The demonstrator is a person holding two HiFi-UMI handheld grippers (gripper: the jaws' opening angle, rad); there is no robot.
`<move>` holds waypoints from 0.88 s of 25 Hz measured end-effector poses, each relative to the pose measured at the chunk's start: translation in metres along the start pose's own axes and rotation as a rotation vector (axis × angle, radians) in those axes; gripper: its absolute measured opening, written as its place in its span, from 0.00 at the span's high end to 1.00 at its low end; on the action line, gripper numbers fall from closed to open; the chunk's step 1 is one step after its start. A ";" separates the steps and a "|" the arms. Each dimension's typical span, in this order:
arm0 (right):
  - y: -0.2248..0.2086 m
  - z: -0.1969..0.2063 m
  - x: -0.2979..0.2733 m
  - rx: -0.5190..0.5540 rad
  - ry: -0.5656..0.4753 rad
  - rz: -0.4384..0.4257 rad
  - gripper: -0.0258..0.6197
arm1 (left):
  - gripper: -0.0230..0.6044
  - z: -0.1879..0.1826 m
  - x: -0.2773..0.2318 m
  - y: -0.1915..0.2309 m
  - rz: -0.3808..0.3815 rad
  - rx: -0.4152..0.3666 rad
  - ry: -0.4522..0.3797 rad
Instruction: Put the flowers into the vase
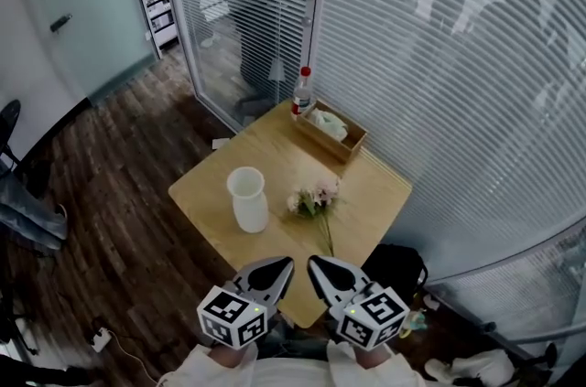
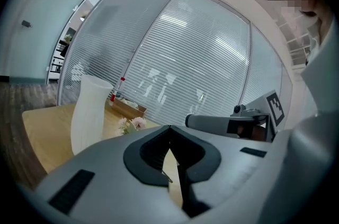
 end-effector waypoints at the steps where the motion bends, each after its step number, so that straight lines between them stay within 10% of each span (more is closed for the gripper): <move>1: -0.002 0.001 0.000 -0.003 0.003 0.003 0.94 | 0.95 0.001 -0.002 -0.002 0.007 -0.001 0.006; 22: 0.010 -0.009 -0.034 -0.041 0.018 0.057 0.94 | 0.95 -0.021 0.004 0.042 0.065 0.004 0.038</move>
Point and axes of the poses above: the fingertips, and each gripper's own axes: x backward along the fingers, y to its left, z out of its underside, the point moved 3 cm from there along x, backward along the fingers, and after that the axes turned 5 degrees about y, right-handed, at the moved point
